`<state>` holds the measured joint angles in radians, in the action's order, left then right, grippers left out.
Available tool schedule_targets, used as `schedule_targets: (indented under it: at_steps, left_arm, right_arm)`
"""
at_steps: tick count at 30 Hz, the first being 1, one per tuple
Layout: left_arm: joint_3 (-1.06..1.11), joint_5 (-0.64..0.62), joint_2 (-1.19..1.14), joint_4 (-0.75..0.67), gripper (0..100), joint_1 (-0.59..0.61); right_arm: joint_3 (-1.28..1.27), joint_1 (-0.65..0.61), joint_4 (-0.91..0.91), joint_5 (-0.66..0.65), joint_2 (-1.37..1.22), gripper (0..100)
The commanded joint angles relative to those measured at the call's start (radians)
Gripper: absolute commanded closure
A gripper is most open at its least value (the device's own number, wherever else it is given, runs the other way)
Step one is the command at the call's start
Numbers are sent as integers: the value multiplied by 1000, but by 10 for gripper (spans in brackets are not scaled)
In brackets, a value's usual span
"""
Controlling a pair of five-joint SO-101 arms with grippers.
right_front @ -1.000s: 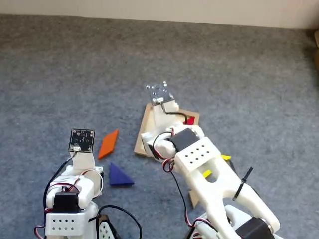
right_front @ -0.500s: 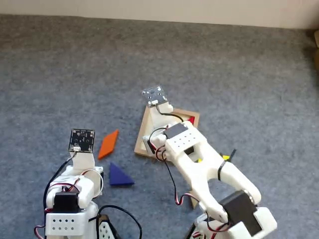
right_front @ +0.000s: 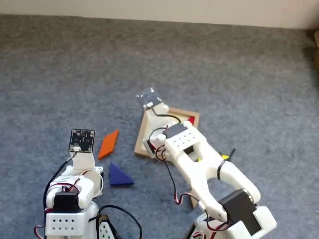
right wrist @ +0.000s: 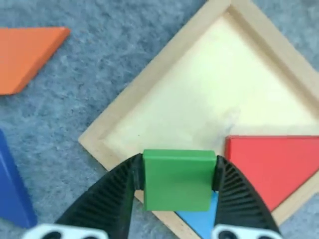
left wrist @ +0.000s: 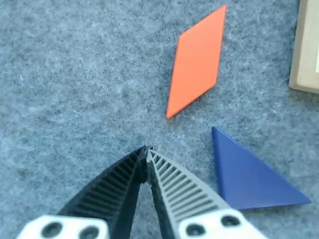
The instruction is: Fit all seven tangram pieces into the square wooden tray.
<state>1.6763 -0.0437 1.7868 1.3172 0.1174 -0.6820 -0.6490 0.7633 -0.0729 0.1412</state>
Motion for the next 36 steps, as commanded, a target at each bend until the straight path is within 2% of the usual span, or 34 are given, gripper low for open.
schedule_targets:
  at_steps: [1, 5, 15, 23, 26, 36]
  left_arm:
    - [19, -8, 42, 3, 993, 13]
    - [19, -8, 42, 3, 993, 13]
    - [19, -8, 42, 3, 993, 13]
    - [19, -8, 42, 3, 993, 13]
    - [19, -8, 42, 3, 993, 13]
    - [19, -8, 42, 3, 993, 13]
  right_arm:
    - [77, 15, -15, -12, 2, 783]
    - [73, 15, -13, -12, 2, 715]
    - [77, 12, -10, -12, 13, 720]
    - [77, 10, -64, -12, 4, 926]
    - [71, 12, -108, -12, 2, 939]
    - [-58, 16, -88, -43, 2, 942]
